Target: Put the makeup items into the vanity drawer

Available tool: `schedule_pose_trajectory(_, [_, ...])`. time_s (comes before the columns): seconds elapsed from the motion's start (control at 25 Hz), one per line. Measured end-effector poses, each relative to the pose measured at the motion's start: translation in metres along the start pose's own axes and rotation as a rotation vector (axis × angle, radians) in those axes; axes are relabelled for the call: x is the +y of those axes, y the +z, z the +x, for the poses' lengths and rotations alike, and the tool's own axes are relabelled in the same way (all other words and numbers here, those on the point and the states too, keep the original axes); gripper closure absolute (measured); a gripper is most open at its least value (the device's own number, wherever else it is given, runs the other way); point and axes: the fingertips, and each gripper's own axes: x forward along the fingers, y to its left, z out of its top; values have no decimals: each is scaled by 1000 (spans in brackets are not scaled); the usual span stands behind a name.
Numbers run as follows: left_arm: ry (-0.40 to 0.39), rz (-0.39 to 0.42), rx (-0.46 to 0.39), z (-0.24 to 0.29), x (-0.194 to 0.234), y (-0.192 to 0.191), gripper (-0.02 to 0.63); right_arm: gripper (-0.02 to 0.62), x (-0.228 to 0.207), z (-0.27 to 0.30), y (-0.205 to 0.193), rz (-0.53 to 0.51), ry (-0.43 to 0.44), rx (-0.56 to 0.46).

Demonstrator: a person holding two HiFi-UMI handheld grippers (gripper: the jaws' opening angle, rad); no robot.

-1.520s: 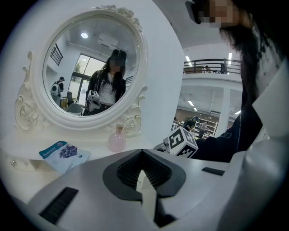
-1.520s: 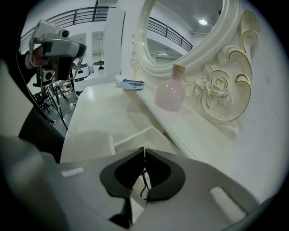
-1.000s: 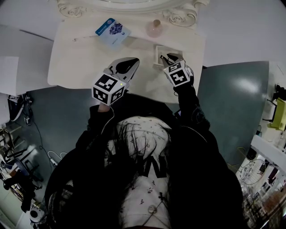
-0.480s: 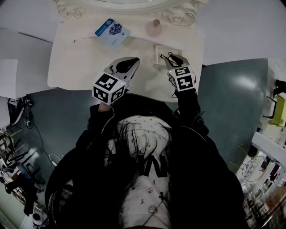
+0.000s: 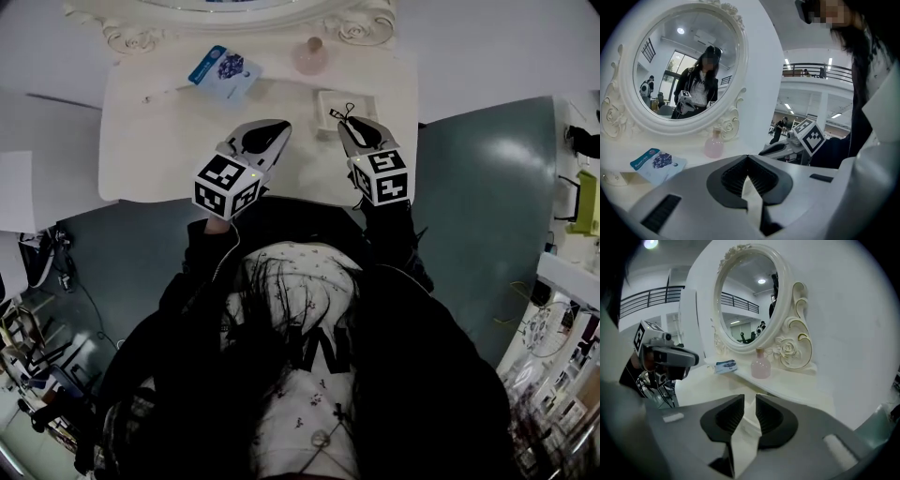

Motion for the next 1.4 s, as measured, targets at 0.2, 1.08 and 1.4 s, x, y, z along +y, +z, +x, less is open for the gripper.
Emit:
schedule_pose_trajectory(0.2, [-51, 24, 17, -6, -3, -5, 607, 511, 20, -9, 5, 44, -20, -45])
schedule_pose_trajectory(1.08, [-292, 36, 65, -20, -31, -39, 607, 512, 88, -49, -26, 180, -134, -48])
schedule_pose_trajectory(1.4, [-227, 24, 48, -22, -49, -40, 607, 512, 98, -63, -36, 130, -61, -37])
